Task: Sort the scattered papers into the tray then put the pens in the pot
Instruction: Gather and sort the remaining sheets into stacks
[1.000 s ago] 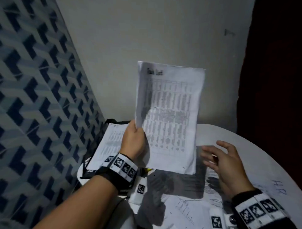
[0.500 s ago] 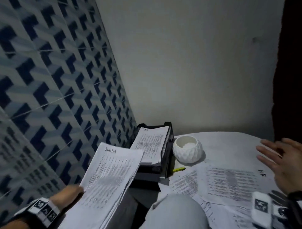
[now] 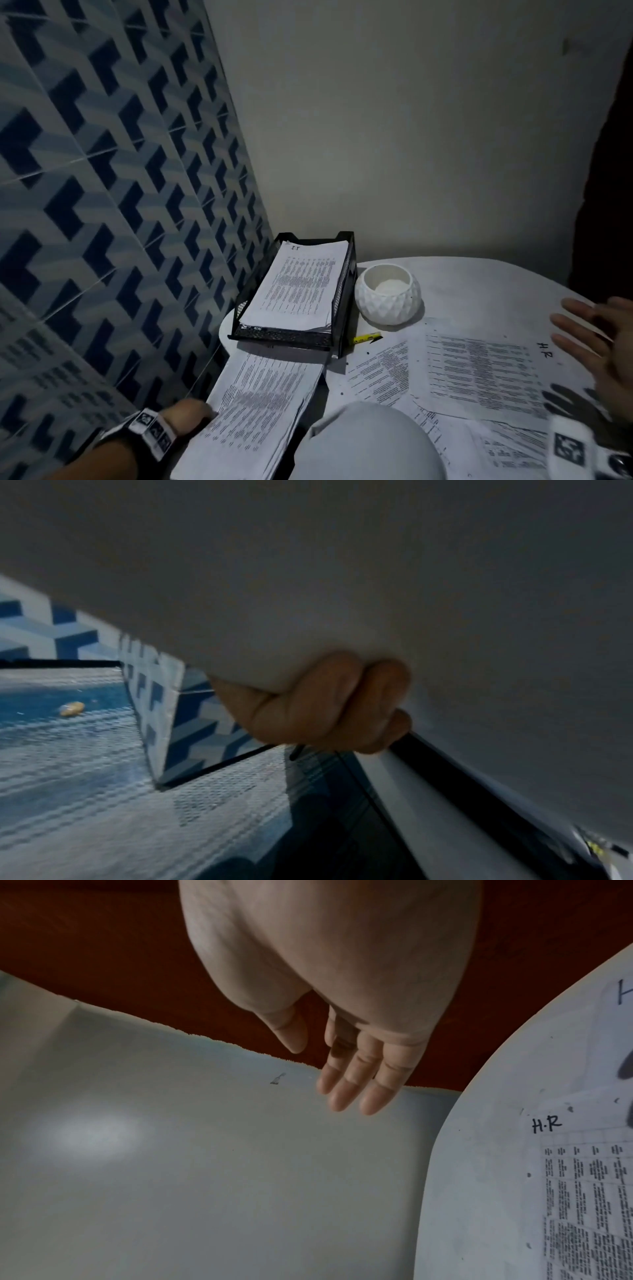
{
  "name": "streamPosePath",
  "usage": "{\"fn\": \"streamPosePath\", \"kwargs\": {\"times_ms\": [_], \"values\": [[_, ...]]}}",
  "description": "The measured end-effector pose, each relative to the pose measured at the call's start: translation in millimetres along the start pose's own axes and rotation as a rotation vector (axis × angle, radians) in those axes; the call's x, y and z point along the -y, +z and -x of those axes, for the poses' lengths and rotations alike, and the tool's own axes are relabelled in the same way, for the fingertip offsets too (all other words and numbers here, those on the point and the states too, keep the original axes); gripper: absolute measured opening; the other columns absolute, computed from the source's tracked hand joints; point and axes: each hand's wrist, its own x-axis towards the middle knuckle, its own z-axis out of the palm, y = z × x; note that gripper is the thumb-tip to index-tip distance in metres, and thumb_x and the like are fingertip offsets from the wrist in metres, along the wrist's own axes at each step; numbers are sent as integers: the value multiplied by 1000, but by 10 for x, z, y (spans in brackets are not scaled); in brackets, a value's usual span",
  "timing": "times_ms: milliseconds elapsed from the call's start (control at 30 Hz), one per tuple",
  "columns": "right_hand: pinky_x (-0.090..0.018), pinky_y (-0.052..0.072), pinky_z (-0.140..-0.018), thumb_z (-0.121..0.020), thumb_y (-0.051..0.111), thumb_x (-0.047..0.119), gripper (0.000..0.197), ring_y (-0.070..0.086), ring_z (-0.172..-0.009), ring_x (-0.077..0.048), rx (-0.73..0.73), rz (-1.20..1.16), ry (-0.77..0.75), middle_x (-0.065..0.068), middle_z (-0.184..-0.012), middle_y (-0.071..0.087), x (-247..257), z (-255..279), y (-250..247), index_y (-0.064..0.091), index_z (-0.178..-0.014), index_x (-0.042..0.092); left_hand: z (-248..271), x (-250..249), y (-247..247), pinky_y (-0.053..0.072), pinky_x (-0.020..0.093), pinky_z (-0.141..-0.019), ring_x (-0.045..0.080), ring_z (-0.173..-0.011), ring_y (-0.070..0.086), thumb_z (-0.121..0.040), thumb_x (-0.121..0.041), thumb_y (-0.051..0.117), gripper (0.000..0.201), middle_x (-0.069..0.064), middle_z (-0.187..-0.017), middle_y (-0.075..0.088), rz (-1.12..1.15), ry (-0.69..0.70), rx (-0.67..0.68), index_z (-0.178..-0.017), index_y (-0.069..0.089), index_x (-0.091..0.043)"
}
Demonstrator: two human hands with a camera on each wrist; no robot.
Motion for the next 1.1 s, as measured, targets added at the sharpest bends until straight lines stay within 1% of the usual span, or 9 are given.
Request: {"fn": "streamPosePath", "kwargs": {"times_ms": [133,267,333,433,567,700,900,1033,1100], "values": [[-26,62,-57,-49,91,51,113,80,-83,-16,22,91,-70,-8,-122,73,72,93,97,47,-149,24,-284,-608,-180,32,23,-110,20,-135,50,-108,-25,36,40,8,-147,53,-2,73,-67,-139,57,-11],[-28,63,-61,-66,88,45,92,80,-83,-16,-32,97,-74,-8,-117,75,41,113,117,47,-147,26,-641,-871,-322,39,27,-103,26,-131,54,-104,-28,43,40,13,-143,57,230,99,-150,-132,63,-6],[-32,64,-67,-47,91,56,110,80,-83,-16,-10,146,-53,-3,-105,79,11,101,112,49,-144,28,-728,-867,-356,42,27,-95,29,-128,55,-102,-31,41,41,16,-137,60,282,75,-173,-119,68,-4],[-32,65,-67,-10,87,69,151,80,-87,-18,-31,215,1,-4,-112,79,-24,-40,20,47,-148,22,-681,-660,-215,47,27,-66,34,-98,62,-95,-15,63,24,23,-113,67,524,-75,-72,-101,70,8],[-29,63,-64,-11,89,71,152,79,-89,-20,39,292,4,-6,-120,76,-10,-149,-18,47,-148,21,-549,-273,185,31,28,-49,26,-46,52,-73,-18,76,27,19,-63,57,843,-176,135,-74,62,4],[-35,62,-72,-6,83,74,148,79,-79,-15,107,341,-36,2,-97,81,-59,61,305,51,-142,25,-467,-273,341,20,17,-41,16,-32,35,-89,-24,66,31,5,-44,48,935,-192,125,-68,56,-4],[-39,59,-71,3,82,75,156,79,-74,-13,64,351,-76,6,-89,81,15,245,250,51,-141,24,-577,-791,211,30,15,-32,16,-33,46,-98,-5,50,29,5,-40,53,1267,-166,-55,-69,53,-3],[-36,62,-72,1,83,73,150,79,-73,-15,-3,296,-95,5,-86,81,122,334,203,53,-137,22,-653,-1108,29,49,25,-54,15,-50,64,-95,0,55,27,5,-54,68,1288,-98,-109,-70,62,-5],[-32,64,-68,-18,90,71,124,79,-72,-15,-46,310,-117,0,-90,81,154,365,196,56,-127,22,-654,-1205,-5,58,29,-66,15,-69,69,-94,-3,56,20,7,-81,71,1322,-50,-91,-78,60,-15]]}}
